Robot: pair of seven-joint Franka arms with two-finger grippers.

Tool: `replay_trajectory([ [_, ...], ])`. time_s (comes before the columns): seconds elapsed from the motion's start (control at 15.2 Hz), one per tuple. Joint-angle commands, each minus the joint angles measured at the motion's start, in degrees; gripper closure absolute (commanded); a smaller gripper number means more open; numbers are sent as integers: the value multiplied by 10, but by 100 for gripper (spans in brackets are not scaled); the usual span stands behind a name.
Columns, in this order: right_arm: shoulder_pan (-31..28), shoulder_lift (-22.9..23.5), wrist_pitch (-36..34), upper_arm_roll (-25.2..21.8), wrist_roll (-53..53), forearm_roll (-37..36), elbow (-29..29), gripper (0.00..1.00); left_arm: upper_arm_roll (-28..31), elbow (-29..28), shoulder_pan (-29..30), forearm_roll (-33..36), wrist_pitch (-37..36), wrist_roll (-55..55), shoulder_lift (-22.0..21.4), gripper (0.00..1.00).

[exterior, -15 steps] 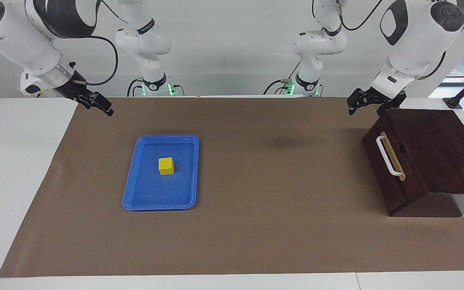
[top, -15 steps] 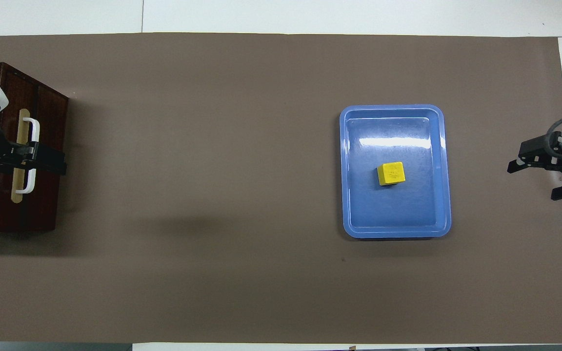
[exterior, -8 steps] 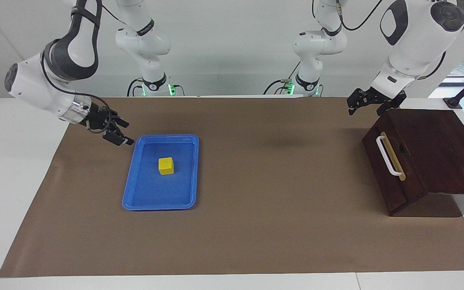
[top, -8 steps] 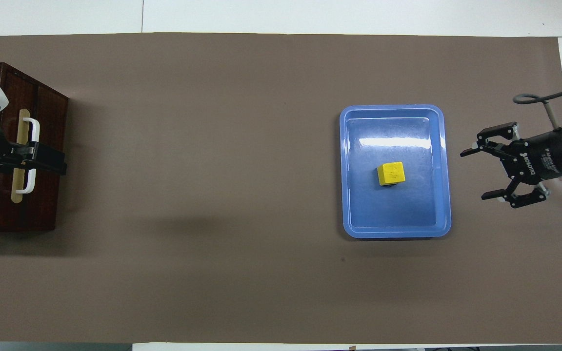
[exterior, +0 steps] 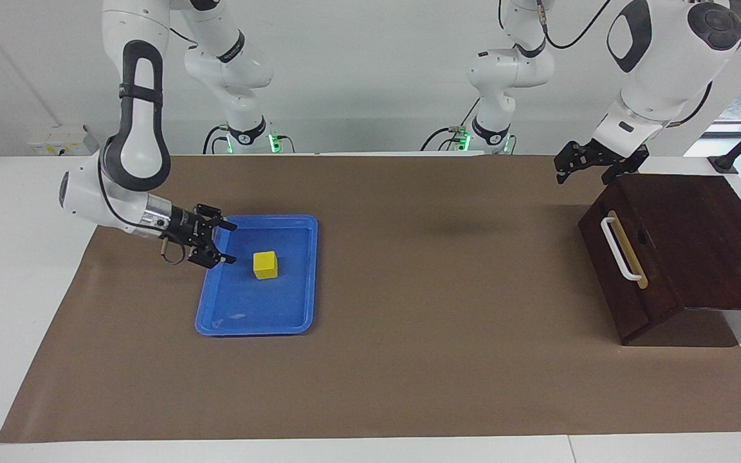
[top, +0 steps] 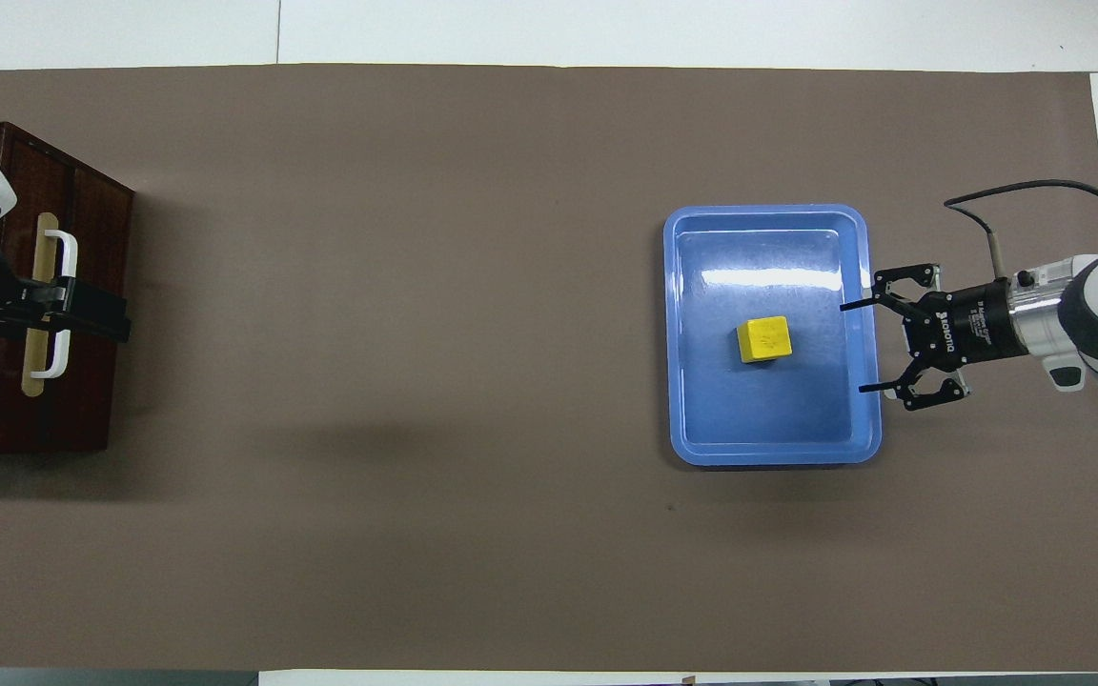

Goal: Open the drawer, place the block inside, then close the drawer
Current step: 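Reach the right gripper down to the yellow block in the tray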

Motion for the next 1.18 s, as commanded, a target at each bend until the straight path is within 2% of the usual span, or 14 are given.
replay_trajectory([
  [0.0,11,23,9,4,9,26,19,0,-2,-7,5,-7,-1,1,-11,0],
  [0.59,38,49,64,9,-11,43,17,0,-2,-6,5,-7,-1,1,-11,0],
  [0.98,48,49,68,8,-22,43,13,0,-2,-7,5,-7,0,-1,-11,0],
  [1.12,48,49,68,8,-36,43,10,0,-2,-9,0,-6,20,0,-11,0],
])
